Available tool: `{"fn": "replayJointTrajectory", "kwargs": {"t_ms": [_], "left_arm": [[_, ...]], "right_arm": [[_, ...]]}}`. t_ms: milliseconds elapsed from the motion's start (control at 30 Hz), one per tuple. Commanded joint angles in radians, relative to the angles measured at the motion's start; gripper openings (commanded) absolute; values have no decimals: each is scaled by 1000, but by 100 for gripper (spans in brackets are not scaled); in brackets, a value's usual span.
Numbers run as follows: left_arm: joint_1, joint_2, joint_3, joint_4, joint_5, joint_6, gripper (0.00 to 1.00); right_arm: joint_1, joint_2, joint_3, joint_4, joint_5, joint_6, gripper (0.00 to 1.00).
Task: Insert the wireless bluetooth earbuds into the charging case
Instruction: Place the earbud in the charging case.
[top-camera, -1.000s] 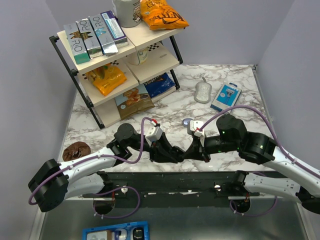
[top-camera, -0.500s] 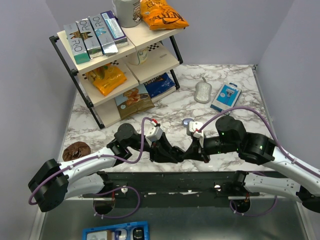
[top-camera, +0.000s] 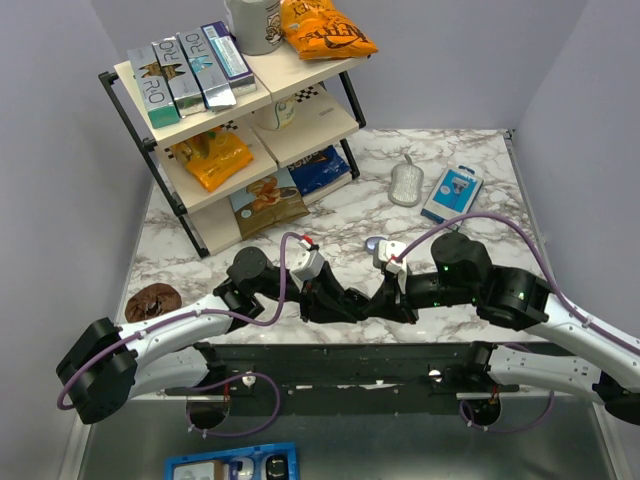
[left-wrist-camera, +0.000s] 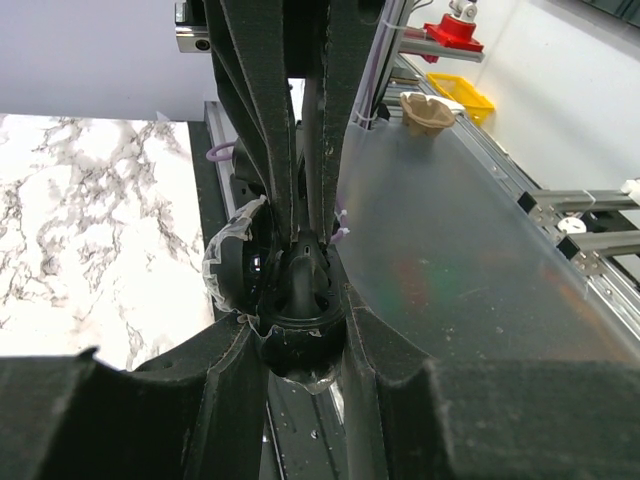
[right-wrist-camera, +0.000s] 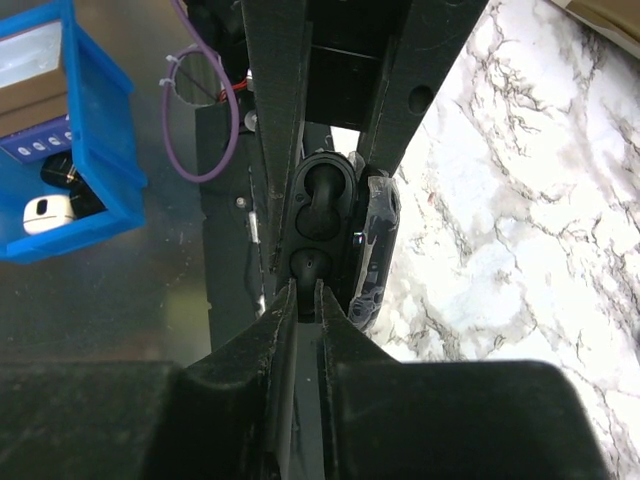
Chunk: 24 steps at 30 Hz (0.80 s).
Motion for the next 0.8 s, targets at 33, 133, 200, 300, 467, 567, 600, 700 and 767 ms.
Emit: {"fn": "replayJointTrajectory", "kwargs": {"t_ms": [33,133,200,300,467,567,600,700,767], "left_arm": [[-7,-6,13,105,-4,-7,0],[-7,-6,8,109,-7,-9,0],[-7,-6,7,111,-7,-11,0],[-9,-5,5,113,-7,-11,0],[-11,-1,-1,114,-13,-11,0],[-12,2,-4,113,-15,-8,0],[-14,3,-4,113,-16,-6,0],[-17,5,-9,114,-21,-4,0],[-20,5,-9,111,-23,-3,0]], "right_arm": [[5,-3,-1,-7,55,7,27],[5,-9,6,-5,58,12,34],[5,-13,11,-5,63,16,38],[7,-21,11,-7,70,21,41],[5,-52,31,-16,90,33,43],[7,-90,55,-14,137,42,43],[7,-96,62,-14,153,44,44],[7,-108,66,-7,210,52,44],[5,-113,57,12,274,65,44]]}}
